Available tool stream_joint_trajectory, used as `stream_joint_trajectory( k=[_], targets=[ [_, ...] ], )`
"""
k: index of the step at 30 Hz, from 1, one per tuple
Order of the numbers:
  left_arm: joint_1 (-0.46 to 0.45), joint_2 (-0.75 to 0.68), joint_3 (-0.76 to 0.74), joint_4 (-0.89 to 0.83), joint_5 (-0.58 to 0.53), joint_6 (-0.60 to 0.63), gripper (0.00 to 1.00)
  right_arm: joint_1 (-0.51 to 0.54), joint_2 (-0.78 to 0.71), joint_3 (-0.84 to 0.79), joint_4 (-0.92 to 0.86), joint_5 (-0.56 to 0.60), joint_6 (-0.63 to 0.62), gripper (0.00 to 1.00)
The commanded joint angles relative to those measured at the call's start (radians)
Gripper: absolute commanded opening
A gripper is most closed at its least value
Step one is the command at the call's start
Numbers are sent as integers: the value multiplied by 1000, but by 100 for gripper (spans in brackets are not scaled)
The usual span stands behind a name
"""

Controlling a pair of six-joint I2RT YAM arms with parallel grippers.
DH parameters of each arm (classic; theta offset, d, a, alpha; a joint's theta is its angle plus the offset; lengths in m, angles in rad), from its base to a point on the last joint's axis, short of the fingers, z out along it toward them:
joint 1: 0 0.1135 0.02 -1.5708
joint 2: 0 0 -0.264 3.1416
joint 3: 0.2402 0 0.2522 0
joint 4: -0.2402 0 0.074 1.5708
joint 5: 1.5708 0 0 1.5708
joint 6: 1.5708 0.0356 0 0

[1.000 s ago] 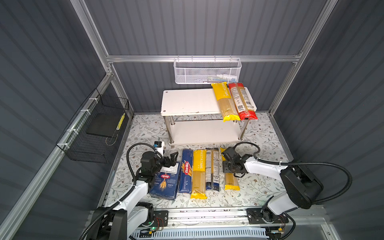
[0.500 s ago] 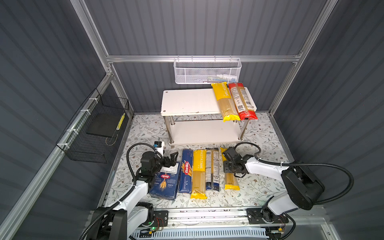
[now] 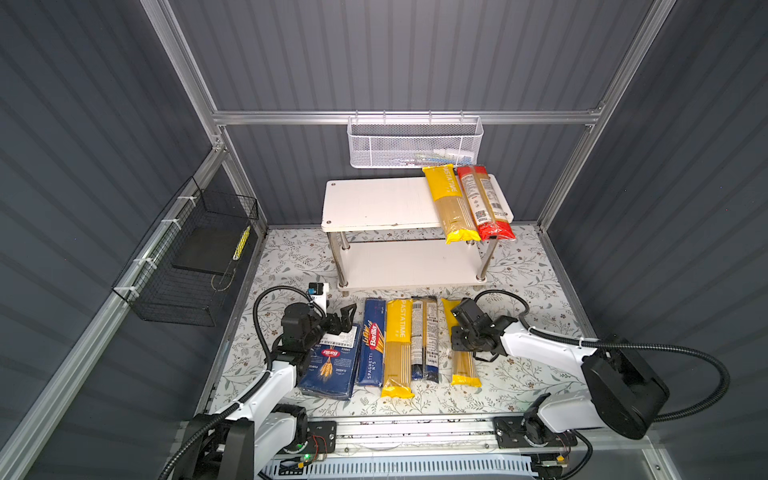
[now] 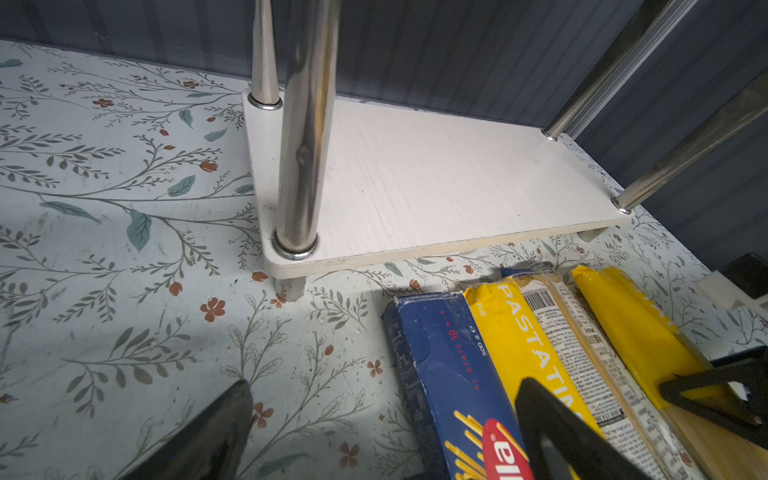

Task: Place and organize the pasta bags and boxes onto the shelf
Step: 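Lift the yellow PASTATIME bag upright off the table with the right gripper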

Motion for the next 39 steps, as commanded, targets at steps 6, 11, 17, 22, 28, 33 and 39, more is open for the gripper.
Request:
stream_joint_trajectory(
  k=[6, 11, 17, 22, 28, 33, 39],
  targets=[
    [-5, -14, 14, 2, 2, 4, 99, -2, -135, -38, 28, -14, 4, 33],
    [-5, -15, 14, 3, 3, 5, 100, -17, -189, -36, 42, -51, 6, 28],
    [-5, -18, 12, 2, 2, 5, 100, -23, -250, -17, 38, -88, 6, 26],
    [-5, -13, 14, 5, 2, 4, 100, -18, -263, 87, -62, -137, 8, 26],
    [-5, -11, 15, 5, 3, 4, 99, -12, -326, 150, -73, -188, 51, 27],
    [-5, -7, 18, 2, -2, 2, 100, 17, -325, 222, -72, -212, 38, 26],
    [-5, -7, 18, 1, -1, 2, 100, 81, -287, 295, -73, -208, 10, 26]
  ],
)
